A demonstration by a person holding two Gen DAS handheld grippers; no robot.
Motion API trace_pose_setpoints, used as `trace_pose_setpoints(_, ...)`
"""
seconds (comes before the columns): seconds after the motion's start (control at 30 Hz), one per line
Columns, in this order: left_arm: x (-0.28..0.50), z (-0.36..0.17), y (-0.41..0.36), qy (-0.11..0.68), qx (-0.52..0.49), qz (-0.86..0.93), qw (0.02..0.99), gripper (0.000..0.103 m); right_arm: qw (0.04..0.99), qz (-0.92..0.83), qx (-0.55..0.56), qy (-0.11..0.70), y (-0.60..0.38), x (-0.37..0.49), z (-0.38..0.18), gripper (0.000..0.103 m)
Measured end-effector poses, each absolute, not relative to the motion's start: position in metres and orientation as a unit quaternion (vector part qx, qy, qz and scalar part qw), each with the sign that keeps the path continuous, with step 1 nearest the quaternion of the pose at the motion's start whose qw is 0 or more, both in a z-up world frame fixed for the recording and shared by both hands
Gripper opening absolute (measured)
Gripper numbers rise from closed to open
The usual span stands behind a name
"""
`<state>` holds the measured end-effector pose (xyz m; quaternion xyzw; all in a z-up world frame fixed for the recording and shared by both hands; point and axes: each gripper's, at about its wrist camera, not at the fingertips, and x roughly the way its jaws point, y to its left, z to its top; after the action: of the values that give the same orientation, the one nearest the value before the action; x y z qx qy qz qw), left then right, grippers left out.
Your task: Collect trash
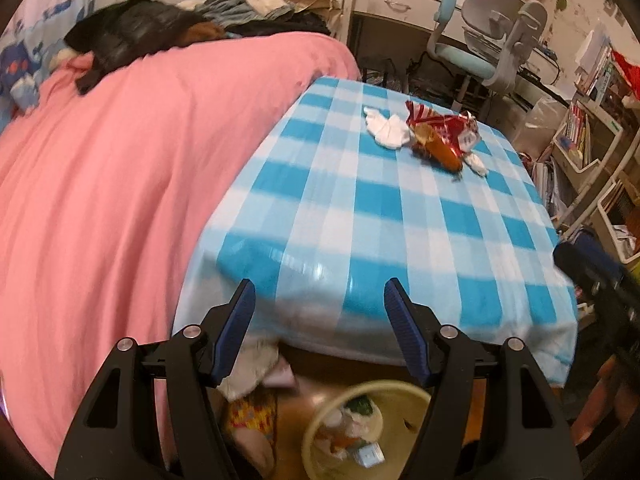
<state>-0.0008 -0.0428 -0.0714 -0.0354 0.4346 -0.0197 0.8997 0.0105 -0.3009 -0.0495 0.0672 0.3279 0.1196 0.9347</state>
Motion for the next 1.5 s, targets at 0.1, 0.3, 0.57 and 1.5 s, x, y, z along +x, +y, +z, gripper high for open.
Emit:
trace_pose_setpoints(0.1,0.034,-0.073,-0.051,0.440,-0.034,-0.019,0.897,0.064,0.934,0.119,0.057,0.331,-0.310,0.041,-0.053,0.065)
trace_pose_setpoints(0.3,0.103,-0.078,-0.071,0.450,-0.050,-0.033,0.891,0.064,0.922,0.128,0.060,0.359,-0.324,0.106,-0.072,0.055)
trace_pose_setpoints(0.57,0.180,-0.093,-0.074,0.465,-0.062,-0.018,0.883,0.064,0.916,0.154,0.022,0.370,-0.306,0.171,-0.092,0.055)
trace_pose_setpoints(1.5,0.276,-0.134,-0.141,0.499,0.030,-0.083,0.862,0.008,0.876,0.188,0.027,0.443,-0.350,0.180,-0.101,0.014)
